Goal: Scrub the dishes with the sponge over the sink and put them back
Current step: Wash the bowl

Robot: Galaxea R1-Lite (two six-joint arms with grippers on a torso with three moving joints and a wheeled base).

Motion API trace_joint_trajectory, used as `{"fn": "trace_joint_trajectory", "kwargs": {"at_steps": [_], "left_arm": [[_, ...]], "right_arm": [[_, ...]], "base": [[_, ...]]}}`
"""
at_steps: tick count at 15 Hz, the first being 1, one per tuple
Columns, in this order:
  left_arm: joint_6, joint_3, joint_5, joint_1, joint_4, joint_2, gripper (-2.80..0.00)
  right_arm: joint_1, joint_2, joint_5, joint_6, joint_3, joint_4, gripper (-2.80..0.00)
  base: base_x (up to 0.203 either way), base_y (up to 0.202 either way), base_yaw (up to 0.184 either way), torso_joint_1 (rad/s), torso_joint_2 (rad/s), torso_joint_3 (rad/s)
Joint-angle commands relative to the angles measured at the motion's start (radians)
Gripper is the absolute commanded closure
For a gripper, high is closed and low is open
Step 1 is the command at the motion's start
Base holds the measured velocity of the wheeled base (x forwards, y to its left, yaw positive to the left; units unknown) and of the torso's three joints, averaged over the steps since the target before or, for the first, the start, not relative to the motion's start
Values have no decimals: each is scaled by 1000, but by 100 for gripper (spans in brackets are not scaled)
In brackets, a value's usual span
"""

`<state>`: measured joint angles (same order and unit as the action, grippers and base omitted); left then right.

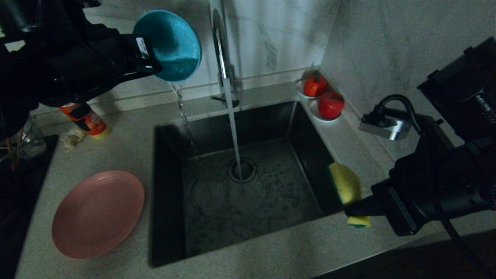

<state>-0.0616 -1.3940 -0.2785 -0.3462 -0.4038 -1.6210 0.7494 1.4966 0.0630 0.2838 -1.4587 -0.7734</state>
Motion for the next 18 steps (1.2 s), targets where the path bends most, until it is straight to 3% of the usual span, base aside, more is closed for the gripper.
{"fn": "trace_joint_trajectory", "kwargs": {"at_steps": [1,7,8,12,14,16,18], "left_arm": [[-42,44,11,1,-96,3,0],[-139,85,19,1,-217,6,0],[-161,118,20,1,-290,4,0],[-204,174,19,1,-374,1,0],[-255,216,20,1,-494,-3,0],[-278,234,24,1,-534,-2,0],[-301,271,64,1,-583,10,0]], "right_arm": [[-1,7,0,1,1,-4,0],[-1,9,1,1,0,-3,0],[-1,10,1,1,0,-3,0],[-1,10,1,1,0,-3,0],[-1,11,1,1,0,-3,0],[-1,14,1,1,0,-3,0],[-1,21,1,1,0,-3,0]], "base": [[0,0,0,0,0,0],[0,0,0,0,0,0],[0,0,0,0,0,0],[0,0,0,0,0,0],[0,0,0,0,0,0],[0,0,0,0,0,0],[0,0,0,0,0,0]]}}
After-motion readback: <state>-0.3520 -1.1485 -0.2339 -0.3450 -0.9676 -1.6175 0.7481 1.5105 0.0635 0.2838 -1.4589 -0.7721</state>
